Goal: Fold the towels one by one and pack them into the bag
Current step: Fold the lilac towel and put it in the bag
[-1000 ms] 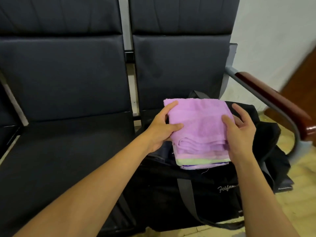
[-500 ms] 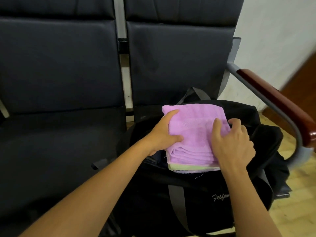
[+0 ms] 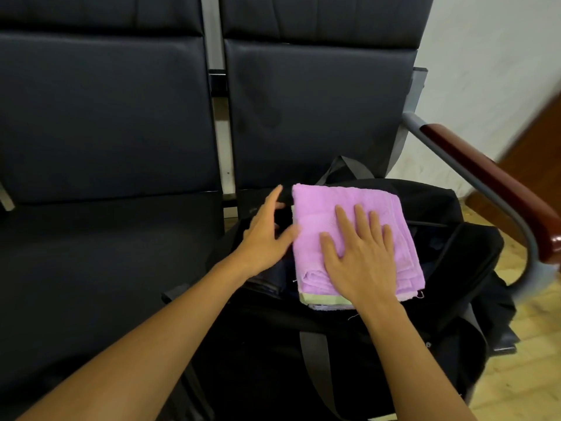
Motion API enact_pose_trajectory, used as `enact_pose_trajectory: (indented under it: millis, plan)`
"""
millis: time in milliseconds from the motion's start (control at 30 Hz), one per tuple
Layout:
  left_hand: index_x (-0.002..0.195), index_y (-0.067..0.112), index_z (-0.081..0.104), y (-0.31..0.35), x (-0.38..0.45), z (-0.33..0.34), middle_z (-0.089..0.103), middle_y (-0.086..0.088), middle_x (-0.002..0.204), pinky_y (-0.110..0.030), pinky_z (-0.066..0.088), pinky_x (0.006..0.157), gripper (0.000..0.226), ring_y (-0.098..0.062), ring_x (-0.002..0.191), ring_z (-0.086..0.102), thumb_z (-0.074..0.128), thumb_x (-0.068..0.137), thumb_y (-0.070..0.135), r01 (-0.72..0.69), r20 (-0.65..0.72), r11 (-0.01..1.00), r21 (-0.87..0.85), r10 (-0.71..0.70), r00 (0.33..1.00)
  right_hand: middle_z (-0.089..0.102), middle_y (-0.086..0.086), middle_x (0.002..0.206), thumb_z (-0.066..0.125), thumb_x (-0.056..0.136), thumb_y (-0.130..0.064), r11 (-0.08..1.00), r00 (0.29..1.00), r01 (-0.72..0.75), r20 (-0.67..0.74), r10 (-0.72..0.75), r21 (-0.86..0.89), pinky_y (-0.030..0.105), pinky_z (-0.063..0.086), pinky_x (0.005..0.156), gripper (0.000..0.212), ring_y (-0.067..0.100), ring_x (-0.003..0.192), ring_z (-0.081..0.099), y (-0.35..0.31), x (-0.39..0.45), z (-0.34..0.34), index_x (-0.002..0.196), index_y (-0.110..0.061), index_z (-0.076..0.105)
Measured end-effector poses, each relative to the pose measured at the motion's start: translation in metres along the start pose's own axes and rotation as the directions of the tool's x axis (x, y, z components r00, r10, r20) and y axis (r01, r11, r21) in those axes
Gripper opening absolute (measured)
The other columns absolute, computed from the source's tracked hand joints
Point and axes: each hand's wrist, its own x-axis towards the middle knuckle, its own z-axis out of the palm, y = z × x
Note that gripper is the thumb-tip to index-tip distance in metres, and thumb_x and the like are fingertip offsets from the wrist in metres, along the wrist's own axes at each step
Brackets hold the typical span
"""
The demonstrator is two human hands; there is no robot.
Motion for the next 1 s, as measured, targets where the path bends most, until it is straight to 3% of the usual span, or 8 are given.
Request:
enact_pose_trajectory:
  millis: [67,200,333,567,700,800,900,1000]
  plan:
    - [0.152,0.028,0.016,-0.018,0.001,-0.008,0.033,0.004,0.149,-0.045,0.029,0.109,0.069,-0.023,0.131,0.038,0.055,0.096,0.028,-0.012,-0.040,0.948,0.317,0.027,0.999,0.007,0.004,0.167,0.001,0.086,-0.068,1.000,0.999,-0.010,0.042,0.011,-0.024,0.048,0.001,0.124,0.080,0.030,0.153,0.005,0.005,0.000,0.000,0.158,-0.035,0.011]
    - [0.151,0.025,0.018,-0.039,0.002,-0.005,0.016,-0.004,0.153,-0.035,0.032,0.095,0.086,-0.026,0.128,0.034,0.068,0.081,0.019,-0.188,0.124,0.502,0.844,0.158,0.980,0.003,0.002,0.167,-0.003,0.082,-0.071,0.999,0.996,-0.018,0.081,0.022,-0.047,0.047,-0.001,0.124,0.084,0.028,0.154,0.001,0.005,0.001,0.002,0.158,-0.037,0.008]
    - [0.150,0.024,0.013,-0.042,0.021,0.003,0.010,-0.009,0.151,-0.037,0.031,0.099,0.094,-0.027,0.125,0.032,0.072,0.076,0.021,-0.139,0.115,0.258,0.956,0.107,0.988,0.004,0.001,0.167,-0.002,0.081,-0.073,0.999,0.995,-0.021,0.101,0.024,-0.029,0.046,-0.002,0.124,0.084,0.025,0.154,-0.001,0.006,0.003,0.002,0.157,-0.038,0.010]
    - [0.144,0.017,0.016,-0.035,0.046,0.023,0.019,-0.014,0.143,-0.037,0.034,0.094,0.085,-0.030,0.123,0.033,0.069,0.078,0.026,-0.151,0.147,0.040,0.988,0.081,0.986,0.008,-0.001,0.167,0.005,0.084,-0.073,0.999,0.996,-0.027,0.081,0.024,0.026,0.044,-0.002,0.124,0.082,0.023,0.154,0.001,0.011,0.004,0.002,0.157,-0.038,0.016]
    - [0.136,0.016,0.036,-0.033,0.049,0.014,0.029,-0.011,0.141,-0.034,0.037,0.086,0.060,-0.029,0.117,0.040,0.065,0.083,0.018,-0.220,0.213,0.045,0.975,0.115,0.970,0.010,-0.001,0.167,0.008,0.085,-0.072,0.999,0.997,-0.023,0.081,0.020,0.032,0.044,-0.002,0.124,0.079,0.022,0.154,0.002,0.011,0.005,0.002,0.156,-0.039,0.017]
    - [0.101,0.014,0.064,-0.017,0.055,0.002,0.058,-0.006,0.110,-0.031,0.043,0.061,0.037,-0.024,0.087,0.059,0.081,0.068,0.015,-0.237,0.224,0.087,0.968,0.140,0.965,0.011,-0.001,0.166,0.009,0.085,-0.072,0.999,0.997,-0.026,0.079,0.023,0.036,0.044,-0.001,0.124,0.079,0.023,0.154,0.003,0.009,0.005,0.002,0.156,-0.039,0.018]
    - [0.112,0.011,0.055,0.000,0.059,-0.004,0.057,-0.004,0.109,-0.032,0.031,0.050,0.031,-0.023,0.084,0.065,0.066,0.083,0.007,-0.227,0.215,0.139,0.964,0.098,0.972,0.011,0.000,0.166,0.008,0.084,-0.073,0.999,0.997,-0.031,0.079,0.027,0.043,0.044,-0.002,0.124,0.081,0.023,0.154,0.003,0.009,0.004,0.002,0.156,-0.038,0.019]
    - [0.118,0.010,0.045,0.022,0.059,-0.017,0.054,-0.006,0.111,-0.033,0.030,0.053,0.032,-0.027,0.082,0.064,0.053,0.087,0.003,-0.164,0.088,0.310,0.937,0.244,0.966,0.010,-0.001,0.167,0.004,0.083,-0.073,0.999,0.996,-0.021,0.092,0.017,0.047,0.043,-0.003,0.124,0.083,0.022,0.154,0.001,0.008,0.002,-0.002,0.157,-0.038,0.018]
